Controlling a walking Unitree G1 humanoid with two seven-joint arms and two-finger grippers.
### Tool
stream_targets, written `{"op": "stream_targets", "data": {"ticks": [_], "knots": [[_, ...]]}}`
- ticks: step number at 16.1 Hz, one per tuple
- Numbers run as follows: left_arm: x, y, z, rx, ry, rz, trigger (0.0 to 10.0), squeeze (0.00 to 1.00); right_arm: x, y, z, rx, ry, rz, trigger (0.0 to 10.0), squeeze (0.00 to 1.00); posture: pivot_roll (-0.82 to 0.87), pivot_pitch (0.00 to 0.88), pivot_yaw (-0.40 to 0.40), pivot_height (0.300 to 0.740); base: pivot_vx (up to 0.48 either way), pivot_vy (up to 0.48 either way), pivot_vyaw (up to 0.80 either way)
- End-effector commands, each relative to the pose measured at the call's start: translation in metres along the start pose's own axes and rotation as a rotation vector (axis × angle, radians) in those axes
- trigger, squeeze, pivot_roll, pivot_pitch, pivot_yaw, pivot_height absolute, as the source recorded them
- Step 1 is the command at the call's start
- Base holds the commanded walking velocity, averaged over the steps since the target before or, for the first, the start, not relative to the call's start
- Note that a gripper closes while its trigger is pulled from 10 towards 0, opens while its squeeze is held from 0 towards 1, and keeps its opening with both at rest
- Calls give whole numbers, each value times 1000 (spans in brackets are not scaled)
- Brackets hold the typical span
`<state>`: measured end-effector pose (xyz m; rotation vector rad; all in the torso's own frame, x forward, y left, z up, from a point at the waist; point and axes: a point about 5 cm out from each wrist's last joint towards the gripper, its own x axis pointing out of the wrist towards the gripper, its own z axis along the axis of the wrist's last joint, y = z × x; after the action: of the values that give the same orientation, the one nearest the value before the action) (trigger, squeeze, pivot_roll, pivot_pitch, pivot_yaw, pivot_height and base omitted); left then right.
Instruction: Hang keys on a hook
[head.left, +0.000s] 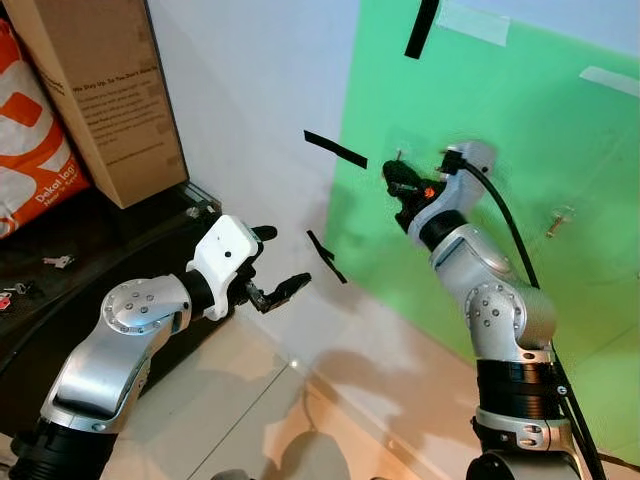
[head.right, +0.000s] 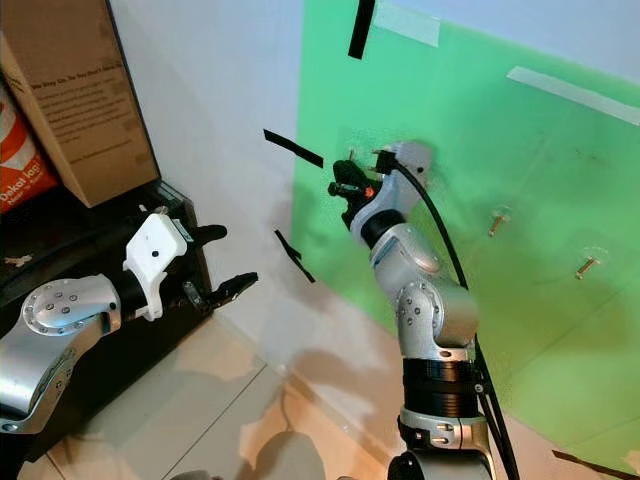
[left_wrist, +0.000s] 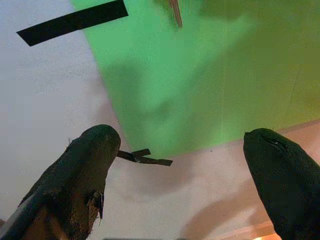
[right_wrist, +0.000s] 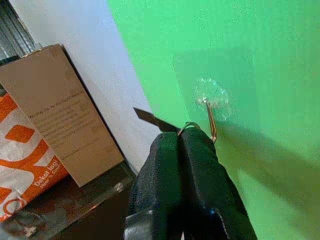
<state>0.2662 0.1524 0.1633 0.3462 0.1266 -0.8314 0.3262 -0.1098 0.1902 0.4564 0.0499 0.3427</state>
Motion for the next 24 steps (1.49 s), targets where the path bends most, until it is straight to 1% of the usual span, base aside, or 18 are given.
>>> {"op": "stream_targets", "data": {"ticks": [1, 4, 5, 8, 10, 14, 16, 18, 20, 24], "knots": [[0, -1, 5, 21, -14, -13, 10000, 39, 2, 0, 7, 17, -27, -5, 10000, 0, 63, 0, -74, 740, 0, 0, 0], [1, -1, 5, 24, -12, -20, 10000, 43, 3, -4, 4, 39, -5, -40, 10000, 0, 65, 0, -73, 740, 0, 0, 0], [1, -1, 5, 24, -11, -21, 10000, 39, 4, -8, 2, 57, 3, -71, 10000, 0, 66, 0, -72, 740, 0, 0, 0], [1, 0, 6, 25, -8, -23, 10000, 39, 4, -16, 3, 115, -16, -136, 10000, 0, 67, 0, -71, 740, 0, 0, 0], [2, 1, 6, 28, -7, -24, 10000, 43, 3, -20, 5, 131, -21, -158, 10000, 0, 63, 0, -68, 740, 0, 0, 0], [2, 0, 6, 25, -4, -29, 10000, 43, -7, -30, 3, 139, -13, -210, 10000, 0, 59, 0, -63, 740, 0, 0, 0], [2, 1, 6, 27, -2, -32, 10000, 39, -11, -32, -1, 122, 11, -224, 10000, 0, 58, 0, -61, 740, 0, 0, 0], [2, 1, 6, 27, 0, -34, 10000, 39, -13, -33, -7, 80, 51, -231, 10000, 0, 58, 0, -61, 740, 0, 0, 0], [2, 0, 6, 27, 2, -37, 10000, 39, -15, -30, -16, 53, 95, -240, 10000, 0, 59, 0, -63, 740, 0, 0, 0], [2, 0, 6, 29, 3, -40, 10000, 39, -15, -27, -22, 3, 134, -248, 10000, 0, 59, 0, -62, 740, 0, 0, 0]]}}
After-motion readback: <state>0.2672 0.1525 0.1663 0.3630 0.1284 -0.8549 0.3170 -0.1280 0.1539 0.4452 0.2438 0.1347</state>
